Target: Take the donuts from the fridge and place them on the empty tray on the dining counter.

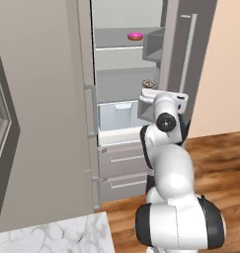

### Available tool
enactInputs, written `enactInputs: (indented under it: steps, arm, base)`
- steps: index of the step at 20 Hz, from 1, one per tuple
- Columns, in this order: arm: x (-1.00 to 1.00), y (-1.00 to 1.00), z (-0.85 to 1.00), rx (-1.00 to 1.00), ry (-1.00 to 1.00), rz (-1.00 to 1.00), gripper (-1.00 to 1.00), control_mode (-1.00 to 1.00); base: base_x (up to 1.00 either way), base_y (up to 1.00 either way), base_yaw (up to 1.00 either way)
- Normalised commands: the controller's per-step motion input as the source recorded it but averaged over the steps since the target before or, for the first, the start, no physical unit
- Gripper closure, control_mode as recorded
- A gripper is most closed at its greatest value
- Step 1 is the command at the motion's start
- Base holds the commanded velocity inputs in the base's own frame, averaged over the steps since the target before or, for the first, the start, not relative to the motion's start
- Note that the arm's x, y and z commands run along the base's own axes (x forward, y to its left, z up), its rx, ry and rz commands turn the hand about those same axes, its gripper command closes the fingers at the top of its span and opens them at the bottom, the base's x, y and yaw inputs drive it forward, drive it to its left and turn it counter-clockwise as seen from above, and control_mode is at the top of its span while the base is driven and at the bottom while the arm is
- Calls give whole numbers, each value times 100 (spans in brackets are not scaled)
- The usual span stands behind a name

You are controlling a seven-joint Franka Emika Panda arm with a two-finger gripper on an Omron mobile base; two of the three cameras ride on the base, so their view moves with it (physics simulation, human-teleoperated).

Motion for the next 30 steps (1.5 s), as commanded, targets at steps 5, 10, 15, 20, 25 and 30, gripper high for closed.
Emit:
enactInputs:
  steps: [5,10,15,20,25,30]
  arm:
    - [-13,-90,0,14,3,-21,-100,-100]
    - [-58,-100,0,30,7,-23,-100,-100]
    - [-18,-100,0,25,-2,-4,-100,-100]
    - [-21,-100,0,24,-17,0,-100,-100]
    - [-10,-100,0,24,-15,0,-100,-100]
    - [0,-100,0,23,-5,0,-100,-100]
  base:
    - [0,0,0]
    - [0,0,0]
    - [0,0,0]
    - [0,0,0]
    - [0,0,0]
    - [0,0,0]
